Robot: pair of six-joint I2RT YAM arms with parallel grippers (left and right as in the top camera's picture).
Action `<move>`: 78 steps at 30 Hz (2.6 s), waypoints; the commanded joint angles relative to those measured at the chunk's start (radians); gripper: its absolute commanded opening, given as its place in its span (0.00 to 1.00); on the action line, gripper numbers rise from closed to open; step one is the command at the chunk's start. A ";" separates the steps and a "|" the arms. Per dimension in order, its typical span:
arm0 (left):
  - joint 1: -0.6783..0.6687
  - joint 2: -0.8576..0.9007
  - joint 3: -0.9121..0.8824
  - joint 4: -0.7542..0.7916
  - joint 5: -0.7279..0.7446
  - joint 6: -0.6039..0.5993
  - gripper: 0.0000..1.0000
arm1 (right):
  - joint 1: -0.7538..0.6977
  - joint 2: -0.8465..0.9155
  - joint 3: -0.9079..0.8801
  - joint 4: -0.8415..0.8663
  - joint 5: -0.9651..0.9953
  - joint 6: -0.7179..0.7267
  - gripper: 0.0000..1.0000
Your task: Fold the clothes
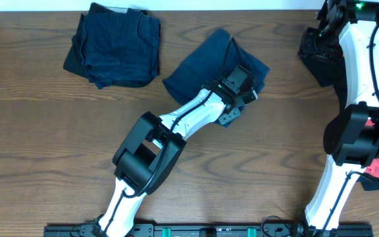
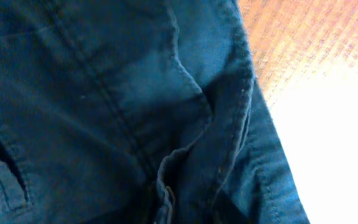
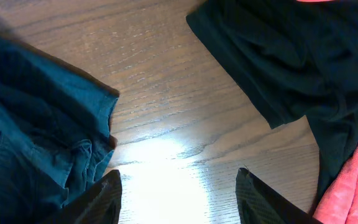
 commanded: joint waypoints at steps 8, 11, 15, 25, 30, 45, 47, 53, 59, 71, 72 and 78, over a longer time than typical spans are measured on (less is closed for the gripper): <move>-0.019 -0.063 -0.008 -0.038 0.051 -0.001 0.56 | -0.002 -0.002 0.013 0.002 -0.008 -0.015 0.57; -0.019 -0.063 -0.008 -0.089 0.108 0.014 0.57 | -0.002 -0.002 0.013 0.002 -0.008 -0.015 0.57; -0.019 -0.063 -0.013 -0.110 0.122 0.013 0.57 | -0.002 -0.002 0.013 0.002 -0.008 -0.015 0.57; -0.019 -0.060 -0.016 -0.175 0.199 0.014 0.57 | -0.002 -0.002 0.013 0.003 -0.008 -0.015 0.57; -0.019 -0.061 -0.012 -0.176 0.224 0.014 0.58 | -0.002 -0.002 0.013 0.006 -0.008 -0.015 0.57; -0.023 -0.110 0.019 -0.225 0.224 -0.013 0.99 | -0.001 -0.002 0.013 0.014 -0.007 -0.015 0.58; -0.023 -0.107 0.009 -0.228 0.224 -0.013 0.99 | -0.001 -0.002 0.013 0.014 -0.008 -0.015 0.58; -0.023 -0.094 -0.024 -0.228 0.223 -0.013 0.99 | -0.001 -0.002 0.013 0.014 -0.008 -0.015 0.58; -0.022 -0.085 -0.051 -0.198 0.170 -0.013 0.99 | -0.001 -0.002 0.013 0.013 -0.008 -0.015 0.57; -0.022 -0.019 -0.051 -0.170 0.137 -0.013 0.99 | -0.001 -0.002 0.013 0.012 -0.008 -0.015 0.57; -0.022 -0.018 -0.051 -0.163 0.123 -0.013 0.99 | -0.001 -0.002 0.013 0.011 -0.008 -0.015 0.57; -0.018 0.004 -0.051 -0.117 0.106 -0.013 0.93 | -0.002 -0.002 0.013 -0.006 -0.007 -0.026 0.57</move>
